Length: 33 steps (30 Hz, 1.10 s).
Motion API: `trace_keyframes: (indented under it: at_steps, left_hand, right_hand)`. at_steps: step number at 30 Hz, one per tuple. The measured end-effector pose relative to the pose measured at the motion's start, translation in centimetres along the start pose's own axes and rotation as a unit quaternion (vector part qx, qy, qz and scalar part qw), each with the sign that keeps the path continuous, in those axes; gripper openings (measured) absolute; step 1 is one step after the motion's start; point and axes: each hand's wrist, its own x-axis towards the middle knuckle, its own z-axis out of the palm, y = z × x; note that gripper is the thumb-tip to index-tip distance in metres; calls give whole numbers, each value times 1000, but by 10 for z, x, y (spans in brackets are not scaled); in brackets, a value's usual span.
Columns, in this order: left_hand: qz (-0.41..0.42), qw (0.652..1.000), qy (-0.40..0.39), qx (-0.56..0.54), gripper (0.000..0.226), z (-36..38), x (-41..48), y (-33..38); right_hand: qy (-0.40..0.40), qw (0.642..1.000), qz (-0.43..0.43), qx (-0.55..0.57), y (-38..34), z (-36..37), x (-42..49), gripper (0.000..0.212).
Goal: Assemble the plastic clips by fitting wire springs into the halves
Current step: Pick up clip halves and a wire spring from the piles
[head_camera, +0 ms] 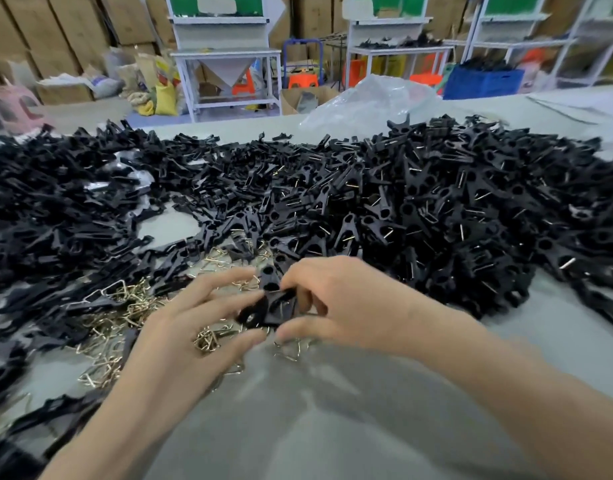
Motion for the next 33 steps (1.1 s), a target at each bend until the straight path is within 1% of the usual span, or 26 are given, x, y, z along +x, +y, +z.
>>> trace_keyframes:
  at_steps: [1,2,3,4,5,6,7,8,9,10,11,12,13,14,16,17,18,20,22,23,25,27,29,33]
  left_hand:
    - [-5,1000,20,-5,40,0,0,1]
    - [-12,999,43,-5,42,-1,0,1]
    - [-22,998,64,5,41,-2,1,2]
    - [-31,996,84,18,40,-4,1,2]
    - [-41,994,101,31,39,-6,2,1]
    - [-54,992,108,43,38,-8,2,0]
    - [-70,990,105,57,36,-9,3,-3]
    - [-88,989,89,78,33,-10,3,-6]
    - [-106,987,61,106,32,-10,2,-8]
    - [-122,983,27,137,34,-9,0,-10]
    - [-131,978,-3,165,35,-9,-1,-12]
    - [-133,974,-28,182,33,-7,-1,-14]
    - [-130,972,-45,190,28,-6,-1,-15]
    - [-124,972,-52,192,22,-6,-1,-16]
    - [-119,974,-46,189,13,-8,0,-18]
    - [-117,975,-39,185,11,-9,1,-19]
    - [-115,976,-33,180,9,-9,1,-20]
    - [-112,979,-22,167,8,-11,2,-18]
    - [-116,982,-5,150,12,-12,2,-17]
    - [-119,982,7,147,15,-13,3,-18]
    - [-122,979,30,160,17,-17,4,-21]
    - [-126,975,49,175,16,-20,5,-26]
    - [-131,973,79,173,16,-23,5,-29]
    - [-137,965,144,169,19,-24,4,-34]
  right_hand:
    - [19,1000,14,14,4,-7,-3,38]
    - [64,997,35,36,11,-16,-6,31]
    - [132,988,60,57,20,-28,-9,25]
    - [209,971,87,71,31,-41,-11,23]
    - [271,952,121,71,43,-54,-12,29]
    - [306,936,165,56,55,-66,-12,44]
    - [311,924,219,28,66,-75,-11,64]
    - [302,915,269,1,75,-79,-11,82]
    - [296,907,298,-16,79,-77,-11,92]
    - [301,905,299,-23,79,-72,-10,93]
    - [309,910,276,-25,75,-64,-7,89]
    - [307,921,240,-20,66,-53,-2,80]
    - [290,937,196,-13,55,-41,4,69]
    - [255,955,153,-8,44,-29,13,56]
    - [154,984,84,-19,24,-7,36,36]
    - [104,992,62,-27,17,4,48,33]
    - [67,996,46,-33,12,12,62,33]
    - [32,999,24,-34,5,24,91,37]
    - [3,1000,-1,-28,-3,34,117,45]
    - [-25,999,-10,-34,-9,40,128,51]
    - [-63,995,-20,-80,-18,54,141,57]
    - [-30,992,-35,-115,-21,65,142,47]
    - [15,995,-46,-91,-17,70,139,33]
    - [33,996,-81,-28,-8,67,134,17]
